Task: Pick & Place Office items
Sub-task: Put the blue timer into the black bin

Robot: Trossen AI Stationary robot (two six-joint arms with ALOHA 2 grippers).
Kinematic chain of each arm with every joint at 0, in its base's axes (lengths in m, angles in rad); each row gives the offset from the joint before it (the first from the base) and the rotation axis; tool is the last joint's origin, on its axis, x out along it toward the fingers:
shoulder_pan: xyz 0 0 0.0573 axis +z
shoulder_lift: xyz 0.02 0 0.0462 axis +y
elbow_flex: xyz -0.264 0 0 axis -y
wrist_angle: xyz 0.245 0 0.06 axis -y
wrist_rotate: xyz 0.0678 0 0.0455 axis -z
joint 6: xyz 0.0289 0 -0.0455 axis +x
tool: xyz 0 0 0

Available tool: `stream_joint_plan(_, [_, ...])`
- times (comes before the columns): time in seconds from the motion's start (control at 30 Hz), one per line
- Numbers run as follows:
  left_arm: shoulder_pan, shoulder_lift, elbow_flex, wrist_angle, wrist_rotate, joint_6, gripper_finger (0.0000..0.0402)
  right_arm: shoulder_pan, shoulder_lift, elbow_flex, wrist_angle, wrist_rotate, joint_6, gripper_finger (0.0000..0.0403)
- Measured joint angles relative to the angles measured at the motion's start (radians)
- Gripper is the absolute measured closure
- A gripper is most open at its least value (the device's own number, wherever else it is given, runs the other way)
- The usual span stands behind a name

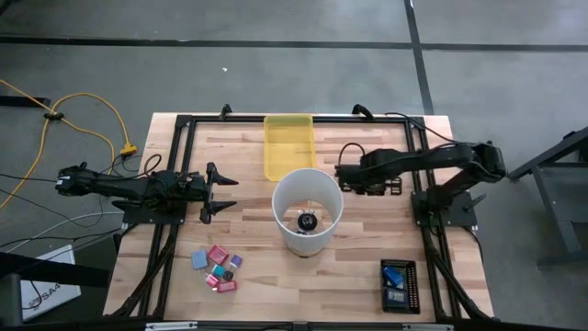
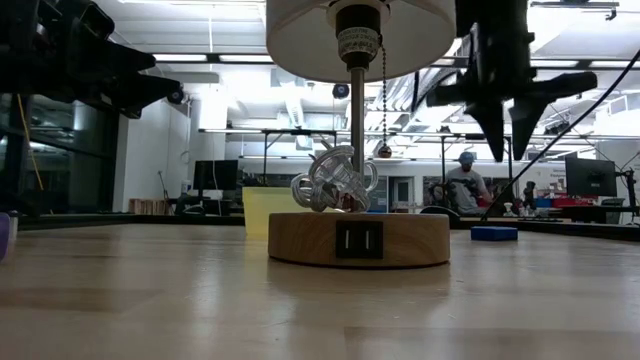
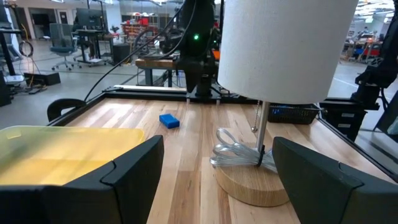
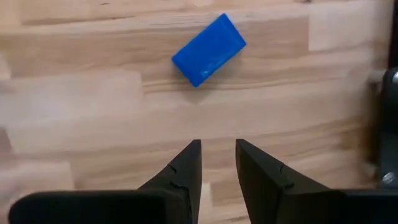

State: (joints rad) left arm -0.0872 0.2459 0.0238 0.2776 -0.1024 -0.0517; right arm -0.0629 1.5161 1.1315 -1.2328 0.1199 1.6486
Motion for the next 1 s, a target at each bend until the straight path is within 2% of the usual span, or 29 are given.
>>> stream_joint_plan(0.17, [0.000,0.000,0.000,0.000,0.000,0.000,0.0109,-0.005,0.015,0.000,0.039,-0.032,0.128,0.0317])
stream_joint_plan(0.5, [0.000,0.000,0.000,0.000,0.000,0.000,0.0109,-0.010,0.015,0.000,0.157,-0.227,0.682,0.0317])
stream_joint_plan(0.83, [0.000,0.000,0.000,0.000,0.000,0.000,0.0109,-0.010,0.015,0.000,0.153,-0.224,0.931,0.0317])
stream_joint_plan(1.0, [0.000,0.000,0.000,0.000,0.000,0.000,0.0109,-0.013,0.015,0.000,0.167,-0.225,0.991,0.0317])
